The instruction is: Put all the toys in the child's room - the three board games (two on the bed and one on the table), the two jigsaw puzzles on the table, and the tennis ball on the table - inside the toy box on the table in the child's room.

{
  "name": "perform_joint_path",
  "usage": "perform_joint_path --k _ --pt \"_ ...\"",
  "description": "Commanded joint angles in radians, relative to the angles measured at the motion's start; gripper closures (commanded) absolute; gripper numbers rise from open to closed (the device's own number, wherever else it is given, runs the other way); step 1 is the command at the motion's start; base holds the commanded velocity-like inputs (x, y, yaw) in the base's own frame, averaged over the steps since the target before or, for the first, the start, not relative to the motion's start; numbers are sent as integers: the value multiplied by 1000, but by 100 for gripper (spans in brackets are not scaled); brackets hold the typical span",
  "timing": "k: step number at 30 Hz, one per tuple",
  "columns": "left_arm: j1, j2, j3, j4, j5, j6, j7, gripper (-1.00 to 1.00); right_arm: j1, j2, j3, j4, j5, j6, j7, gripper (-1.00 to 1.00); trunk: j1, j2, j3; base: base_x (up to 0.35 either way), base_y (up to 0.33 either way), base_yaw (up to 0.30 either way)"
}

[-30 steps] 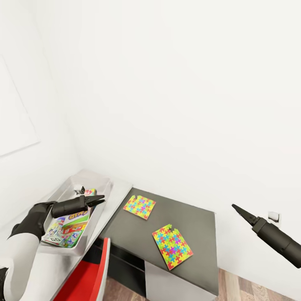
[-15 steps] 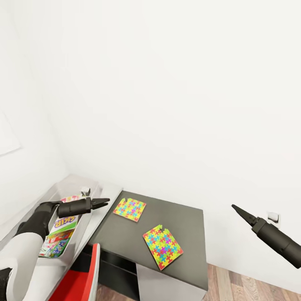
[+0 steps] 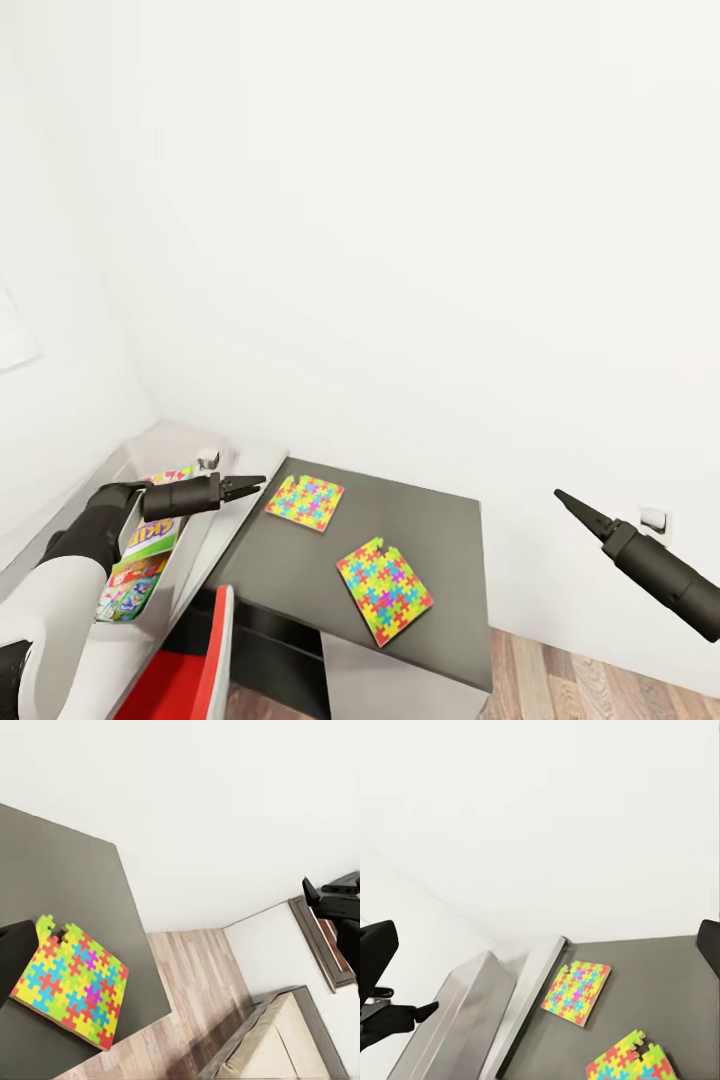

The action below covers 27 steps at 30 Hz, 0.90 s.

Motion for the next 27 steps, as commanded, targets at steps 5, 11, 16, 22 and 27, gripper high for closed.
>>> perform_joint_path --k 5,11,16,22,27 --pt "-1 -1 5 -1 -11 10 -6 -100 -1 0 0 1 -3 7 -1 -100 1 -2 0 0 0 -237" --pt "-1 -2 4 -1 -11 10 -4 -100 -4 0 0 1 -4 8 -3 -100 1 -2 4 0 -135 -264" --pt "-1 -2 4 -1 -11 10 -4 -100 -4 -1 -1 1 -5 8 -1 -100 1 -2 7 0 -244 -268" --pt "-1 -2 4 -1 -11 10 -4 -100 -4 0 -1 1 -6 8 -4 -100 1 -2 11 0 -64 -269" --pt "-1 -1 3 -1 -13 10 -3 -100 -6 0 1 -1 -4 6 -6 -100 1 -2 12 0 -164 -172"
